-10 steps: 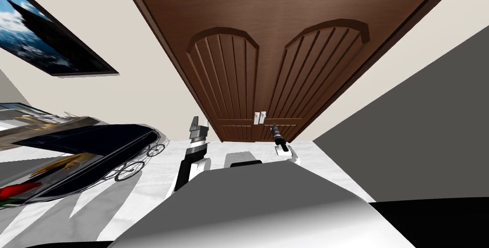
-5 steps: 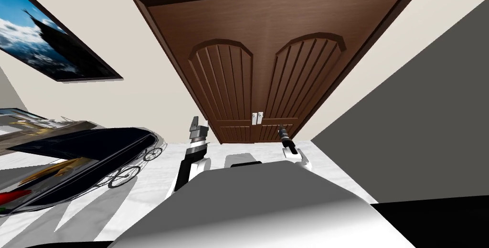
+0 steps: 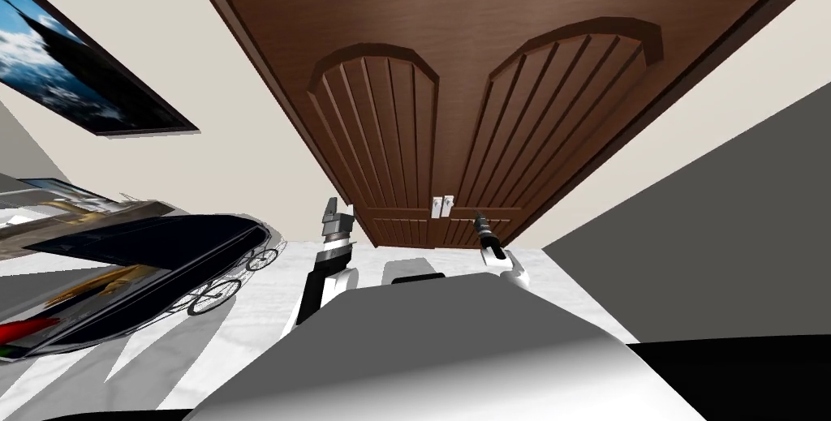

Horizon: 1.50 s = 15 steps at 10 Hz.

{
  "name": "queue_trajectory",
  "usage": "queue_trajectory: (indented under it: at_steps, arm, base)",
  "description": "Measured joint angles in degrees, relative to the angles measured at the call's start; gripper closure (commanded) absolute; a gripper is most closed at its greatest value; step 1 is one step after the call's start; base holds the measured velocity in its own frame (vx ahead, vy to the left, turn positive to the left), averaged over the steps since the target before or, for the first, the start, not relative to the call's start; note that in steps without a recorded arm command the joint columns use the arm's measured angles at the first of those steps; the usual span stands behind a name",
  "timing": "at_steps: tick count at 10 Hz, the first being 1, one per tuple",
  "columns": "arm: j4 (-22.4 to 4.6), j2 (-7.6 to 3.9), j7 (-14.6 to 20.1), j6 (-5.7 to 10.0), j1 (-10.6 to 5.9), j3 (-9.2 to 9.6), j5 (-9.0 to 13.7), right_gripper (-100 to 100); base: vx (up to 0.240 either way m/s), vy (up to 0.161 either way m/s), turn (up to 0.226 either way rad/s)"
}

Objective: Pull the door open

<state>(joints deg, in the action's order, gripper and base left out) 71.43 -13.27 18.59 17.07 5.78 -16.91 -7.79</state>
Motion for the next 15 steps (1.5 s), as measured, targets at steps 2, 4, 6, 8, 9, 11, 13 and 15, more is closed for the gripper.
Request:
queue_trajectory:
  at_steps: [2,4,6,8,9,11,13,15]
  arm:
    - [1.47,1.03,0.0,-0.59,-1.16,1.5,-0.14,-100]
    - [1.15,1.89,0.21,0.65,-2.27,3.23,-0.21,-100]
    - [1.23,1.94,0.21,0.67,-2.34,3.29,-0.22,100]
    - [1.2,2.0,0.18,0.7,-2.41,3.44,-0.26,100]
    - [1.17,2.06,0.17,0.69,-2.39,3.53,-0.28,100]
    - [1.13,2.1,0.17,0.68,-2.34,3.57,-0.28,100]
    - [0.88,1.1,0.27,0.53,-1.65,2.4,-0.1,100]
    - [-0.09,0.21,0.3,0.49,-0.57,1.12,0.04,-100]
  base:
    - [0.202,0.079,0.229]
    - [0.109,0.108,0.099]
    - [-0.014,-0.016,-0.002]
    - [-0.019,-0.012,0.016]
    - [-0.007,0.001,-0.003]
    - [-0.053,-0.025,-0.039]
    - [-0.184,-0.119,-0.16]
    - [-0.202,-0.028,0.005]
